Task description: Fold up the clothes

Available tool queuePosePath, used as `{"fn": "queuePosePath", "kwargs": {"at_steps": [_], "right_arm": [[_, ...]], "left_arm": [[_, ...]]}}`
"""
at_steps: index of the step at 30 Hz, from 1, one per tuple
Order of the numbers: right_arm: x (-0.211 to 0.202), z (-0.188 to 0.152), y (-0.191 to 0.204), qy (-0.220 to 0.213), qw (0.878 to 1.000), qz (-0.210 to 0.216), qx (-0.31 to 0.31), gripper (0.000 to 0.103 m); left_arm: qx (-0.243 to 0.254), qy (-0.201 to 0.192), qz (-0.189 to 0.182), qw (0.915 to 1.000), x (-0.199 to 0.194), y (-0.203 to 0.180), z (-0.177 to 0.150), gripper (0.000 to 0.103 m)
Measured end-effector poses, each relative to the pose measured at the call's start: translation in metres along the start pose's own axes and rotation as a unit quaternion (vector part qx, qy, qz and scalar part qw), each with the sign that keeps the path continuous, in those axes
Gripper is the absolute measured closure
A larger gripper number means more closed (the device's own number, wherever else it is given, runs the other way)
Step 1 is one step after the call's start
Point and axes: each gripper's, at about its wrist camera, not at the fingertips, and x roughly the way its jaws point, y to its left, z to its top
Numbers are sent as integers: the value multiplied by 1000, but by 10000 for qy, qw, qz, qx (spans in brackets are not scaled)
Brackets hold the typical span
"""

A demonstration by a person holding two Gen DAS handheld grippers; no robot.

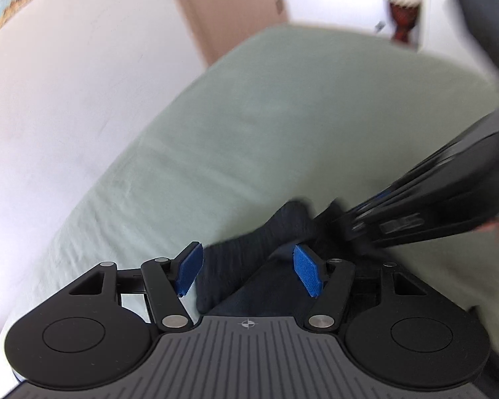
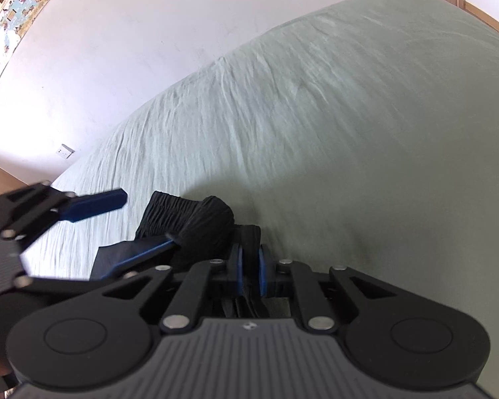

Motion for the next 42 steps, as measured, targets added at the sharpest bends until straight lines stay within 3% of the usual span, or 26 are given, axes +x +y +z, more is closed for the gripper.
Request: {"fn": "queuePosePath", "kwargs": {"at_steps": [5, 9, 12, 15, 17, 18, 19, 22, 28, 30, 37, 42], "right_arm": [[0, 0, -6, 1, 10000, 51, 70, 92], [-1, 1, -8, 18, 9999, 82, 81, 92], [-4, -15, 3, -63, 9997, -5, 246, 92], [-1, -15, 1, -57, 9996, -17, 267, 92], [0, -16, 0, -35, 9996, -19, 297, 92], [2, -16, -1, -14, 9995, -17, 327, 90], [4, -16, -2, 8, 9994, -15, 356, 88], [10, -17, -9, 35, 9982, 40, 600, 79], [18, -13, -5, -54, 9979, -12, 646, 75], [18, -11, -1, -68, 9984, -105, 557, 90], [-21, -14, 23, -276, 9988, -364, 172, 93], [-56, -6, 50, -474, 9951, -835, -223, 95]], "left_arm": [[138, -69, -219, 9996, -4, -4, 3, 43], [419, 227, -502, 9976, 8, -14, 2, 43], [562, 474, -287, 9969, 23, -16, -2, 43], [371, 647, -278, 9968, 38, -12, -4, 44], [282, 690, -343, 9966, 41, -9, -5, 63], [204, 764, -361, 9962, 43, -7, -6, 90], [102, 872, -368, 9955, 44, -4, -7, 93], [-15, 879, -328, 9956, 38, 5, -13, 95], [-168, 738, -404, 9963, 5, 32, -25, 96], [-241, 693, -412, 9965, -8, 45, -30, 96], [-638, 695, -166, 9954, -45, 99, -64, 96], [-897, 576, 107, 9942, -58, 124, -81, 101]]}}
